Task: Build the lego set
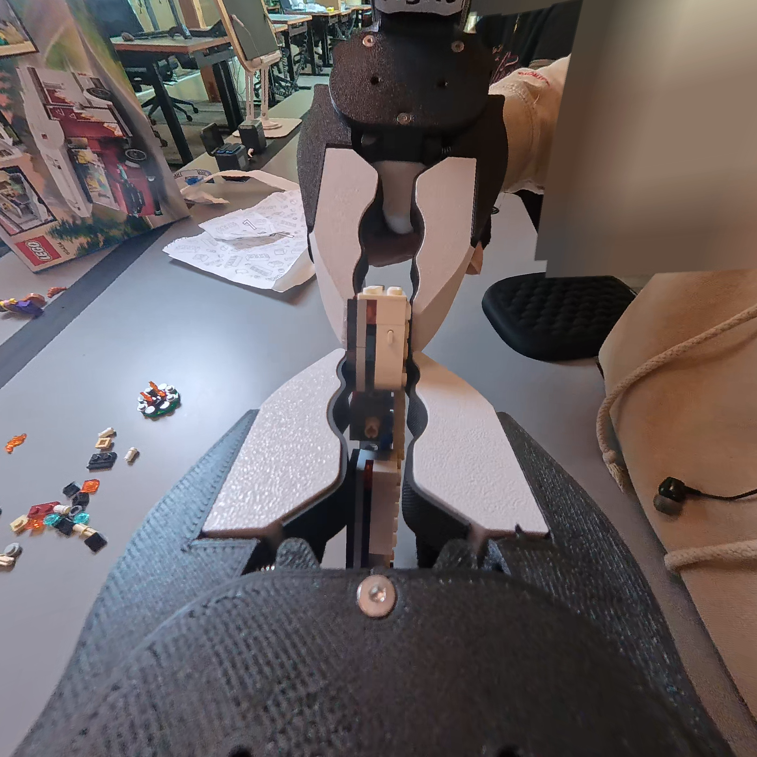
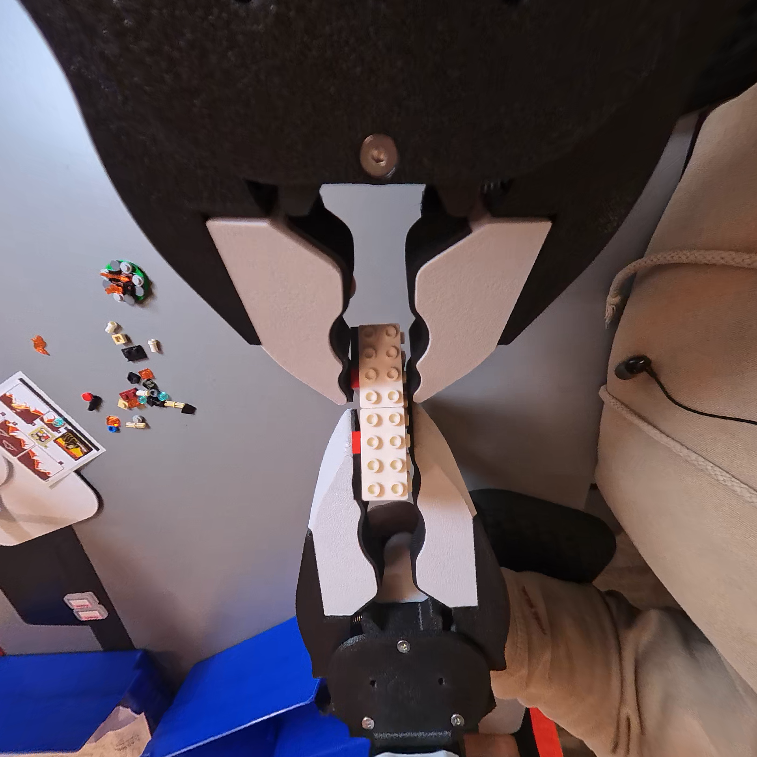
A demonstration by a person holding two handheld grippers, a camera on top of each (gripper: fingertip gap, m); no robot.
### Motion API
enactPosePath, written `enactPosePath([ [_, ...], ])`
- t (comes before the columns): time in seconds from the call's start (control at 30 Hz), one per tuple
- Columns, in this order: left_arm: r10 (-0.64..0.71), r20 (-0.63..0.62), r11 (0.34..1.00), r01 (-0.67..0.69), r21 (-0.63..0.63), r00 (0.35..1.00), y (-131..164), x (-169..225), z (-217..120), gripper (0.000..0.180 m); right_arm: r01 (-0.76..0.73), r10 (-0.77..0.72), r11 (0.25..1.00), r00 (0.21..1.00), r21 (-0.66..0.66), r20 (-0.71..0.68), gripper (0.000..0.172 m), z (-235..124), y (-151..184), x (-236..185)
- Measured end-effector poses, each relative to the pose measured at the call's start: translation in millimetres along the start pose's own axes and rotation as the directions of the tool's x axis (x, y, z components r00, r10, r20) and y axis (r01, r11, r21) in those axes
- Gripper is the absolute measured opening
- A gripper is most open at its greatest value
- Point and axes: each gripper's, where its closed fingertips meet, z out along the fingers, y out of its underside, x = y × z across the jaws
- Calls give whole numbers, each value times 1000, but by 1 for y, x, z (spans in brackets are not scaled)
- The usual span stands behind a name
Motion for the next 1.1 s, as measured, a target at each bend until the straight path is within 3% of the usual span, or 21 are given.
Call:
enactPosePath([
  [0.5,88,11,996,-88,-16,996,4,4,-2,24,84,-85,996,996,-35,-13,23,4,2,-5],
  [0.83,-67,-48,998,68,20,997,2,1,-2,24,-6,6,1000,1000,7,20,31,4,-1,2],
  [1.1,-174,-74,984,176,28,982,4,-4,-5,24,-78,81,996,992,-35,98,24,9,0,2],
])
